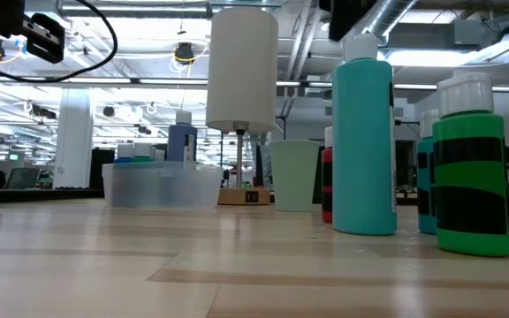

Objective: Pick & Place Paint Supplies
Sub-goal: Put the left light blue paint bottle into the transparent bin

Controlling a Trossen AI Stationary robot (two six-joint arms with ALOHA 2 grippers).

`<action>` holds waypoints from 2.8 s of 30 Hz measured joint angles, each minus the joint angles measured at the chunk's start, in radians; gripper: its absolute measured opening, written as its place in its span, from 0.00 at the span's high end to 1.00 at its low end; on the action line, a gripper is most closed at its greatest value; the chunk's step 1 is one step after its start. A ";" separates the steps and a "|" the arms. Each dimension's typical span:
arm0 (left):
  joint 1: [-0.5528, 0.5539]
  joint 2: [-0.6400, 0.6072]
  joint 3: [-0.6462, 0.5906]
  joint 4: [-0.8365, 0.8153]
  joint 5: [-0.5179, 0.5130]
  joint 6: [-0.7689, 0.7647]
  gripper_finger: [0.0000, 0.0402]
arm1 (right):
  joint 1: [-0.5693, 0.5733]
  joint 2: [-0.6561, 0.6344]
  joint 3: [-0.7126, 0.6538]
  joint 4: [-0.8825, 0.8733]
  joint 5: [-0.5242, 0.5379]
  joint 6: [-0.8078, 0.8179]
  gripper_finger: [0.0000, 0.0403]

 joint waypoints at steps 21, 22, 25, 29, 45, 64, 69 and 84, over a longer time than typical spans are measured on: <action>0.000 0.000 0.000 0.017 0.000 0.000 1.00 | -0.025 0.093 -0.003 -0.089 -0.009 -0.042 0.42; 0.000 0.000 0.000 0.017 0.000 0.000 1.00 | -0.027 0.093 -0.003 -0.092 -0.008 -0.044 0.42; 0.000 0.000 0.000 0.019 0.000 0.000 1.00 | -0.032 0.093 -0.003 -0.092 -0.010 -0.049 0.42; 0.000 0.000 0.000 0.020 0.000 0.000 1.00 | -0.038 0.093 -0.003 -0.086 -0.010 -0.050 0.43; 0.000 0.000 0.000 0.025 0.000 0.000 1.00 | -0.040 0.092 -0.003 -0.086 -0.037 -0.049 0.40; 0.000 0.000 0.000 0.033 0.000 0.000 1.00 | -0.044 0.089 -0.002 -0.086 -0.035 -0.041 0.30; 0.000 0.000 0.000 0.034 0.000 0.000 1.00 | -0.044 0.089 -0.002 -0.088 -0.034 -0.048 0.30; 0.000 0.000 0.000 0.034 0.000 0.000 1.00 | -0.032 0.091 0.114 -0.141 -0.033 -0.051 0.30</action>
